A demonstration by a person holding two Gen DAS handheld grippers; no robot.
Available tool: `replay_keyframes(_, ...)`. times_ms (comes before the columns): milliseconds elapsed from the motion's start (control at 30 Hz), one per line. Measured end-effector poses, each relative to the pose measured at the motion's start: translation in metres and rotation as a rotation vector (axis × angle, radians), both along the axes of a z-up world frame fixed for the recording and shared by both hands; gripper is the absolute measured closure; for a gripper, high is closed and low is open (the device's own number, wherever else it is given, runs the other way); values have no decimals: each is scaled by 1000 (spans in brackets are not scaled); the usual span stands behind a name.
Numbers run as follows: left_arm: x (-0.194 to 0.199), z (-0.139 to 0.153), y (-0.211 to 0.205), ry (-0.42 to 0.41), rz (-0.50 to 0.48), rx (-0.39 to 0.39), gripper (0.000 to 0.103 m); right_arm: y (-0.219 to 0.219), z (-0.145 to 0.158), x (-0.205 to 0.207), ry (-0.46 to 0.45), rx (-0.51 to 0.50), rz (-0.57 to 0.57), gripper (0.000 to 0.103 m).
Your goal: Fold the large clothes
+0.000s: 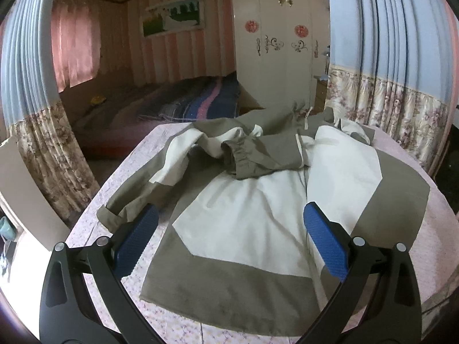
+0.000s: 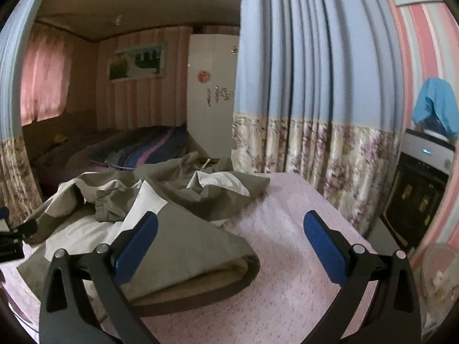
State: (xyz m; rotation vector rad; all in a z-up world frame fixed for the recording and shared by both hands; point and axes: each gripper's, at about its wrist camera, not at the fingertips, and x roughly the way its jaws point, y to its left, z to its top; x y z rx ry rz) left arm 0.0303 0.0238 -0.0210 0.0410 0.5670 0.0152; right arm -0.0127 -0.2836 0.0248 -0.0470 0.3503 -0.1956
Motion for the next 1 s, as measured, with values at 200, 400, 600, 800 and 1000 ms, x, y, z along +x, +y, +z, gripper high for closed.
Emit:
replay_keyframes(200,10,-8,7,92,5,26,3,-10,9,12,25,-18,-1,2)
replay_keyframes(400,32,6,27,110,39,20,3,-12,40,30,4,-124,-3,2)
replay_keyframes(600,68,31,27,97,26,67,3,-33,80,63,13,-57,59,2)
replay_keyframes(800,112,59,30,41,25,153,3,-40,113,109,59,-79,114,2)
replay_keyframes(1000,141,53,38,-3,45,161,3,-42,72,150,168,44,155,2)
